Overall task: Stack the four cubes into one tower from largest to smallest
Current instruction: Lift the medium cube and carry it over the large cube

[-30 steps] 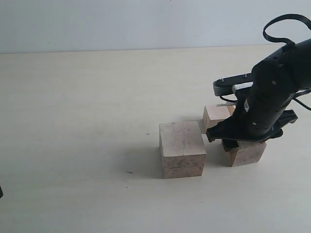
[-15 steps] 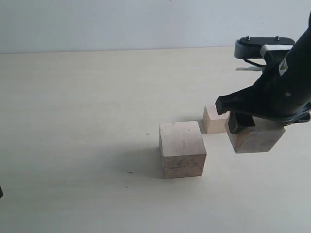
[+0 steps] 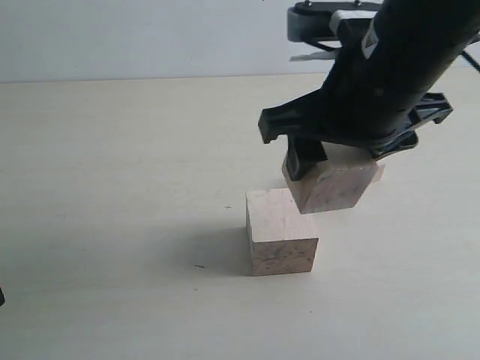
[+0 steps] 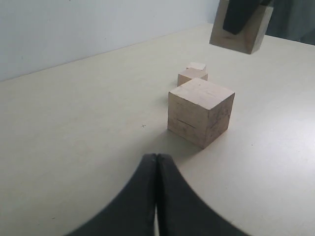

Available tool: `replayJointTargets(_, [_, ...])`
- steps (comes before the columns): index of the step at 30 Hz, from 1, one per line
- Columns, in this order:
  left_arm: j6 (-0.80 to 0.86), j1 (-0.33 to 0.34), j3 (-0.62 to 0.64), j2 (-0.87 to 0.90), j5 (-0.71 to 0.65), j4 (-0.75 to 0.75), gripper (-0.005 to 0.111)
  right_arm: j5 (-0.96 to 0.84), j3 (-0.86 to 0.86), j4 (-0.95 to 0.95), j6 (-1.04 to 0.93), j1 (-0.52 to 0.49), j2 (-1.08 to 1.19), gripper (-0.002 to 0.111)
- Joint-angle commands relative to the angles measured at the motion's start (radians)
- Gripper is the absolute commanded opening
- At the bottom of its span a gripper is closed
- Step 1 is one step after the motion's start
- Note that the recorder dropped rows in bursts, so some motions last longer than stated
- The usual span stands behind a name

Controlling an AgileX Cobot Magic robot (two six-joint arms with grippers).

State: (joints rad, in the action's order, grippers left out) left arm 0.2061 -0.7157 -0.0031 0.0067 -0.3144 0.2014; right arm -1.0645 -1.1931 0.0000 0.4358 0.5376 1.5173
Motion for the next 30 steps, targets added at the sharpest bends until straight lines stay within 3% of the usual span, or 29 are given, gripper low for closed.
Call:
replayJointTargets(1, [0.000, 0.001, 0.003, -0.007, 0.001, 0.003, 0.000, 0.055, -0.011, -0.056, 0.094, 0.057, 0.066, 0.019])
replayJointTargets(9, [0.000, 0.001, 0.003, -0.007, 0.001, 0.003, 0.000, 0.067, -0.011, -0.203, 0.252, 0.090, 0.114, 0.019])
replayJointTargets(30, [0.002, 0.001, 0.003, -0.007, 0.001, 0.003, 0.000, 0.106, -0.011, -0.278, 0.407, 0.148, 0.171, 0.019])
